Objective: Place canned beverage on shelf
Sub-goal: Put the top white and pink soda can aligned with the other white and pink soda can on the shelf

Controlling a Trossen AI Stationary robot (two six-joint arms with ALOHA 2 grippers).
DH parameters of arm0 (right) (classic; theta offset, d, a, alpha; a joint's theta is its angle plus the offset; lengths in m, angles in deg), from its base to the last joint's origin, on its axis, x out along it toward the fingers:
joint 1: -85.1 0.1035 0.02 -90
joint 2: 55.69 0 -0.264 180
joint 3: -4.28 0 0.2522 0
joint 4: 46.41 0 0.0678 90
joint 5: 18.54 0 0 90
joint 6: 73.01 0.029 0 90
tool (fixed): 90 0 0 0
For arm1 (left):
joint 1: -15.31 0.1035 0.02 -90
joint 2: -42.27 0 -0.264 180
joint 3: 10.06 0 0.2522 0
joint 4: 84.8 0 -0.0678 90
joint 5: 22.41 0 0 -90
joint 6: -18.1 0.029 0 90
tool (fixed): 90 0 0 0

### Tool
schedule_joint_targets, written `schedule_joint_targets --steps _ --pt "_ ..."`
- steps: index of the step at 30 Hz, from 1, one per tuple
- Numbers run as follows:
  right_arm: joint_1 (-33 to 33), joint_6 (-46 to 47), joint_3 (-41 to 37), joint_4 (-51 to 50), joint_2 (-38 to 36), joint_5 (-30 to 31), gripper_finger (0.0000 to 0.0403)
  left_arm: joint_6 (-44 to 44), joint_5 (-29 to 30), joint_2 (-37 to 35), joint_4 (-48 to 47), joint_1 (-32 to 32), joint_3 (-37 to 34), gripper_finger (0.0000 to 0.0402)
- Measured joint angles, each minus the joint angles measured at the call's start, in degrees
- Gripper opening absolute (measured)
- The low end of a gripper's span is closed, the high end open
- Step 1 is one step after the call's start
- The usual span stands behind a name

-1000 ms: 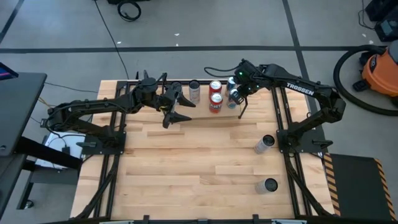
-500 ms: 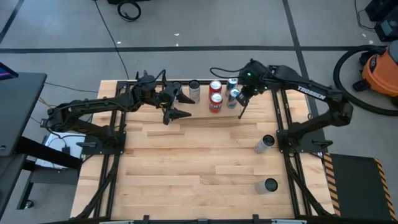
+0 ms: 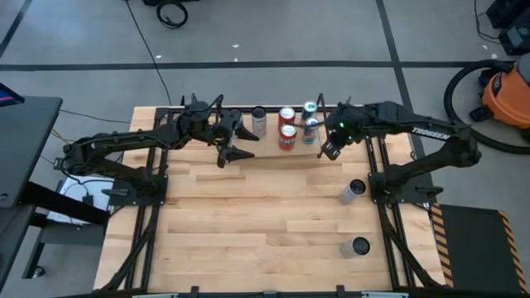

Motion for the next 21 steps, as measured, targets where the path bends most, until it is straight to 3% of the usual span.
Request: schedule_joint_targets --steps 12,16,21 --pt "18.53 18.1 -0.23 -5.2 -1.74 15.25 0.0058 -0.7 -7.36 0.0 0.11 -0.42 0.0 0.0316" --pt "23.33 20.27 -2.34 -5.37 -1.63 15.47 0.0058 -0.72 -7.65 0.0 -0.44 -1.34 0.0 0.0316" --pt "27.73 20.26 -3.98 -8.17 -1.59 10.39 0.0058 -0.64 -7.68 0.0 -2.52 -2.03 0.0 0.0316"
